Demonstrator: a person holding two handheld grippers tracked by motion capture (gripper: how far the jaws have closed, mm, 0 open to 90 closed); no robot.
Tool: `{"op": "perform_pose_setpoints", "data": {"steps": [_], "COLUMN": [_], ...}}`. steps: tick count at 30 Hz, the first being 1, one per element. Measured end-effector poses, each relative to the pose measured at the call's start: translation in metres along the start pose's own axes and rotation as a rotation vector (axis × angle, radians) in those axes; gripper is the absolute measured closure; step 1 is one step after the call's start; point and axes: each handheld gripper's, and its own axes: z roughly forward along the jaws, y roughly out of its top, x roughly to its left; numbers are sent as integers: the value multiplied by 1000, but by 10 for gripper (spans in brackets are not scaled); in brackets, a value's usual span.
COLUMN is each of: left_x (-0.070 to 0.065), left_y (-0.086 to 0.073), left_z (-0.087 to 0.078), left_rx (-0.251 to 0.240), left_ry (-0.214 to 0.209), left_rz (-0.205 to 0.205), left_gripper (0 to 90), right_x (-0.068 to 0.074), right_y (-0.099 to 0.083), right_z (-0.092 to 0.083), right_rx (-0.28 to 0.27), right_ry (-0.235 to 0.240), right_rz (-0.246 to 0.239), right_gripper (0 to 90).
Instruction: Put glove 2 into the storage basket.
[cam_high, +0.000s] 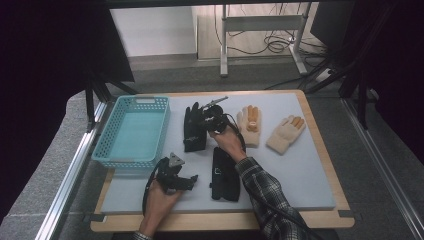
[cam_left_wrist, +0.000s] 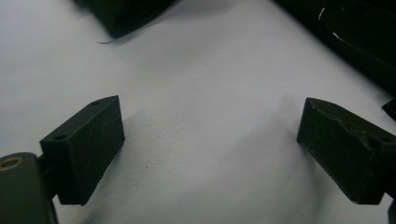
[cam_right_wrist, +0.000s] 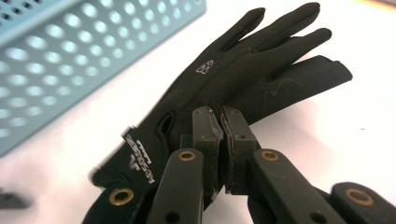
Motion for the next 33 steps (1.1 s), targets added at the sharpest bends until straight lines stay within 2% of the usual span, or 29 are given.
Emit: {"op": "perform_pose_setpoints", "data": {"steps": [9, 12, 16, 27, 33], "left_x": [0, 0, 0, 0, 0], "left_y": [0, 0, 0, 0, 0], "left_z": [0, 0, 0, 0, 0], "left_rx": [0, -1, -2, -4, -4], "left_ry": [0, 0, 0, 1, 0], "left_rz": [1, 1, 0, -2, -4], "left_gripper": [76, 76, 76, 76, 76], "right_x": [0, 3, 9, 31, 47], "right_y": [-7, -15, -30, -83, -110], "right_z": [-58, -76, -98, -152, -164], "right_rx": [-66, -77, -87, -126, -124], "right_ry": [34, 34, 35, 57, 71], "right_rz": [37, 29, 20, 56, 76], "right_gripper": [846, 845, 845, 844, 843]}}
